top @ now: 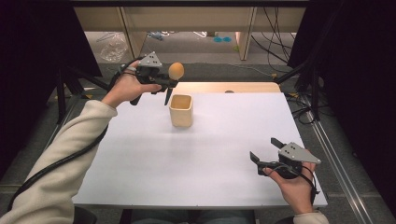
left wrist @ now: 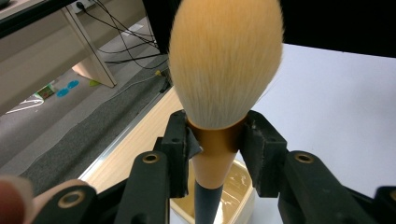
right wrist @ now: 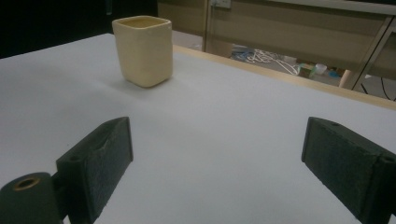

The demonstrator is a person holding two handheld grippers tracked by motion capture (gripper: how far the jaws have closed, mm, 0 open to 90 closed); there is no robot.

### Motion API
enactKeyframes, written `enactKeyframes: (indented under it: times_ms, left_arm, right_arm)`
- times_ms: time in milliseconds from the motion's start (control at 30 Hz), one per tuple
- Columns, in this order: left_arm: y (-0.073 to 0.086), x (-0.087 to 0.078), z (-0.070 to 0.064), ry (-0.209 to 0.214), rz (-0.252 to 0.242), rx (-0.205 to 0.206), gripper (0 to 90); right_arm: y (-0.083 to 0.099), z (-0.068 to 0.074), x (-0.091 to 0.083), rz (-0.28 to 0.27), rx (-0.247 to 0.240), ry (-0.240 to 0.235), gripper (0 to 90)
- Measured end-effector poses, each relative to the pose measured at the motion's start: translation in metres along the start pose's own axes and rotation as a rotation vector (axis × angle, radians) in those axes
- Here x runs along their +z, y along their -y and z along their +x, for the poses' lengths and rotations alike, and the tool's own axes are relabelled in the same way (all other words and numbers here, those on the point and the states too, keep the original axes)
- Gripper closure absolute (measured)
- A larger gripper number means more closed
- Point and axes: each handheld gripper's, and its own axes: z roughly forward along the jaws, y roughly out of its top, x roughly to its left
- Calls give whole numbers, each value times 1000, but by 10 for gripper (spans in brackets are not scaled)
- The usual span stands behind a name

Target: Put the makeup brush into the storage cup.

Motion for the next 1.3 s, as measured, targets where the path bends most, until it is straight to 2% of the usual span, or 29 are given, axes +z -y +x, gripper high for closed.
enactKeyframes:
  times_ms: [433, 967, 1300]
  left_arm:
    - [-4, 4, -1, 0, -18, -3, 647]
    - [-8, 8, -2, -1, -25, 3, 647]
    - [-9, 11, -3, -4, -41, -7, 647]
  right_arm:
    - [0, 0, 1, -2, 11, -14, 101]
    - [0, 0, 1, -1, 11, -13, 101]
    - [0, 0, 1, 3, 6, -7, 101]
